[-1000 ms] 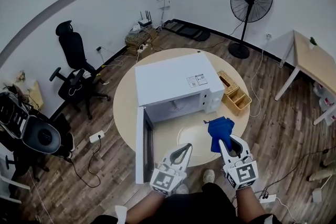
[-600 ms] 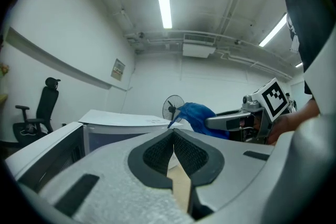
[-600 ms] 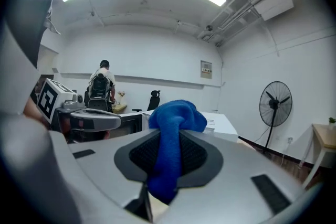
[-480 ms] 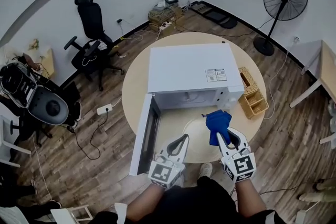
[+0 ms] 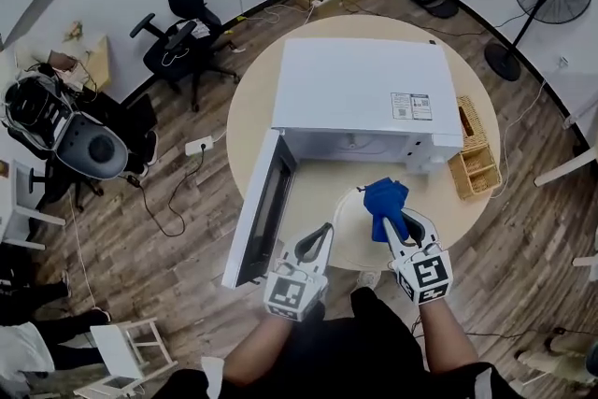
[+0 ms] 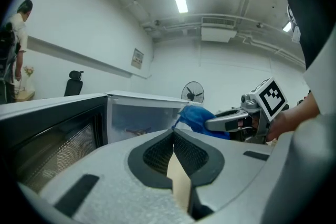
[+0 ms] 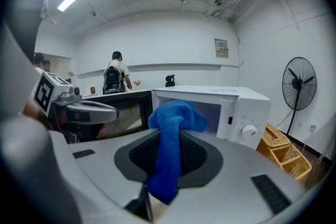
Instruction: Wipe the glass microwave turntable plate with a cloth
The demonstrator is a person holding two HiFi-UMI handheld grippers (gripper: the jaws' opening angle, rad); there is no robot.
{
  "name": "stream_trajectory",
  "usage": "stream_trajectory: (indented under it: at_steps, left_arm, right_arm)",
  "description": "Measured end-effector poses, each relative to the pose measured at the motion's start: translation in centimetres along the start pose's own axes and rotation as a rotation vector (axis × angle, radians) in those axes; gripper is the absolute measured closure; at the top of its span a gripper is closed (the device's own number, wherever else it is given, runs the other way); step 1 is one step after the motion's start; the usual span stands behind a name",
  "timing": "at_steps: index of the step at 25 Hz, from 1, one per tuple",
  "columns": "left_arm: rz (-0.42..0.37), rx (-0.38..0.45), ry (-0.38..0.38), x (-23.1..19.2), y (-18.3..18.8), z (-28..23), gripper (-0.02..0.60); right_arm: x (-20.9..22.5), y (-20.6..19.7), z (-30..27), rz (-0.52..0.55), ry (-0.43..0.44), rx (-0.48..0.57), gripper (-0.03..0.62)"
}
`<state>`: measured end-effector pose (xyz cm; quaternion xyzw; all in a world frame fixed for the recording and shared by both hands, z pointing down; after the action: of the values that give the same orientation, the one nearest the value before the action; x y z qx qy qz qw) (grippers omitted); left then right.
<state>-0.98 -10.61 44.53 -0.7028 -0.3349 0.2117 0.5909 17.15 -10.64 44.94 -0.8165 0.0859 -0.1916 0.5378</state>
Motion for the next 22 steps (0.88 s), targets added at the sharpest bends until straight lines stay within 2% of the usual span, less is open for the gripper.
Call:
stream_trajectory:
  at_steps: [10, 19, 22]
  left_arm:
    - [0.045, -0.055, 0.074, -0.4, -2.4, 0.6, 0.575]
    - [0.032, -0.075, 0.099, -0.9, -3.3, 1.2, 0.575]
    - [0.067, -0.077, 0.121, -1.3, -3.4, 1.5, 0.575]
  right_arm:
    - [0.6, -4.6, -5.2, -0.041, 0.060, -0.139, 0.514]
    - [-0.6, -9.6, -10.3, 0.028, 0.083, -0.307, 0.514]
    - [-0.9, -11.2, -11.9, 0.067, 0.099, -0.365, 0.514]
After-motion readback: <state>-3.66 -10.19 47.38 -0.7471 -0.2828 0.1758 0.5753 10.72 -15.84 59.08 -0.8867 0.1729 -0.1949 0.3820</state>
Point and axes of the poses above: the fingertips, and each gripper's own axes: z backward along the fingers, x to its right, y out of its top, the point moved 5 cm from there along z, backward along the fingers, and after that the axes turned 12 degrees about -z, right-handed, at the moved point
